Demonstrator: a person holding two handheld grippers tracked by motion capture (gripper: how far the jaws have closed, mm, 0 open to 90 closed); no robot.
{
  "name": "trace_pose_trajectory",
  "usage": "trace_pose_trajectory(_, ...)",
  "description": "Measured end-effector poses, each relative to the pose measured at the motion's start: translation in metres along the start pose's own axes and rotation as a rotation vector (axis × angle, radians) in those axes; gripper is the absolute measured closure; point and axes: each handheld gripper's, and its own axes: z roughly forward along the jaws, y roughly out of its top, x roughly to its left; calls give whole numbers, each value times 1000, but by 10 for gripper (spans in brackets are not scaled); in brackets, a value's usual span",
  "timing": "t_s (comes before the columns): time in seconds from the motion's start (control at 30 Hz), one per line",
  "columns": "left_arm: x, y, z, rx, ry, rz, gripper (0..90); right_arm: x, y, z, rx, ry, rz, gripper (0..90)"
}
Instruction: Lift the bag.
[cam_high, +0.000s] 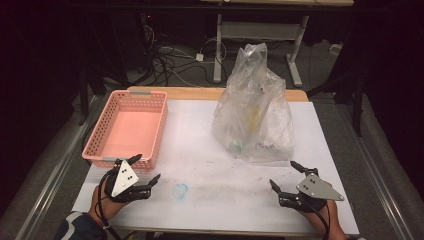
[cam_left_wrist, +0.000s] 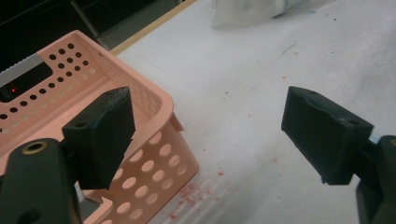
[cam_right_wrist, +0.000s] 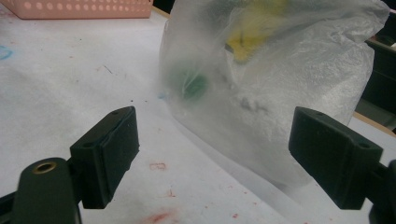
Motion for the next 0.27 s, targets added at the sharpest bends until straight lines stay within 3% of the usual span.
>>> trace_pose_trajectory(0.27,-1,2,3,1,0,11,173,-2,-1,1,2,0,4,162)
